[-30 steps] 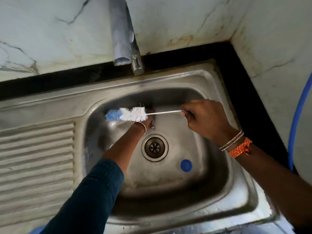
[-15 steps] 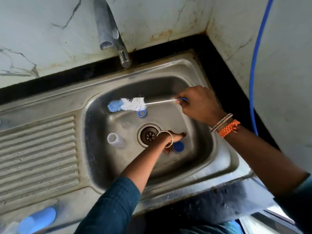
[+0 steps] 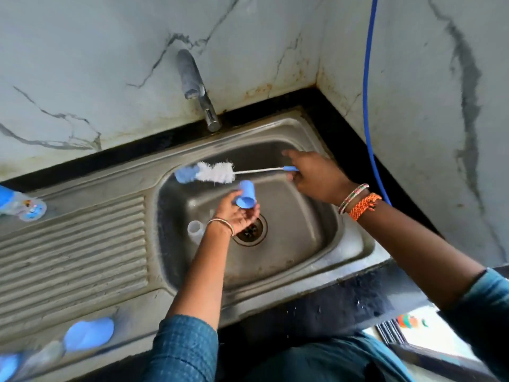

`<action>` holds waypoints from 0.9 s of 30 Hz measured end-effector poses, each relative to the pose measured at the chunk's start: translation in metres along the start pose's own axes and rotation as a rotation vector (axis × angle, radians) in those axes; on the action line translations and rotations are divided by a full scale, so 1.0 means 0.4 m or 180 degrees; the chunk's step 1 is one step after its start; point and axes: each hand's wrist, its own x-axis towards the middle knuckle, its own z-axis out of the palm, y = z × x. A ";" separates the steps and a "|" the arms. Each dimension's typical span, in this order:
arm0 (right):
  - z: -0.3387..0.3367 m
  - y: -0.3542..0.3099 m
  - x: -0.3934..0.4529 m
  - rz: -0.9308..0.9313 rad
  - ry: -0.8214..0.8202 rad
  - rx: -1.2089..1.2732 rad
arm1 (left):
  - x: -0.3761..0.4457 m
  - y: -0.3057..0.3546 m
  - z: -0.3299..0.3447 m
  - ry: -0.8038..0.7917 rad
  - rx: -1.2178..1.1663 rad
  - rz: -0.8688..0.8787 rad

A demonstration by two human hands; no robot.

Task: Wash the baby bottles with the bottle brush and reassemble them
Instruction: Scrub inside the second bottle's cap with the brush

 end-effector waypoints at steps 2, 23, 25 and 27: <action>-0.013 -0.029 -0.014 0.0020 0.0261 0.0404 | -0.059 0.039 -0.026 -0.0027 -0.0473 0.0511; -0.050 -0.145 -0.305 -0.0041 0.1297 0.0643 | -0.412 0.155 -0.265 0.0307 -0.1286 0.1903; -0.050 -0.142 -0.307 -0.0049 0.1339 0.0653 | -0.411 0.161 -0.268 0.0428 -0.1240 0.1895; -0.050 -0.140 -0.303 -0.0103 0.1345 0.0658 | -0.406 0.167 -0.263 0.0498 -0.1111 0.1911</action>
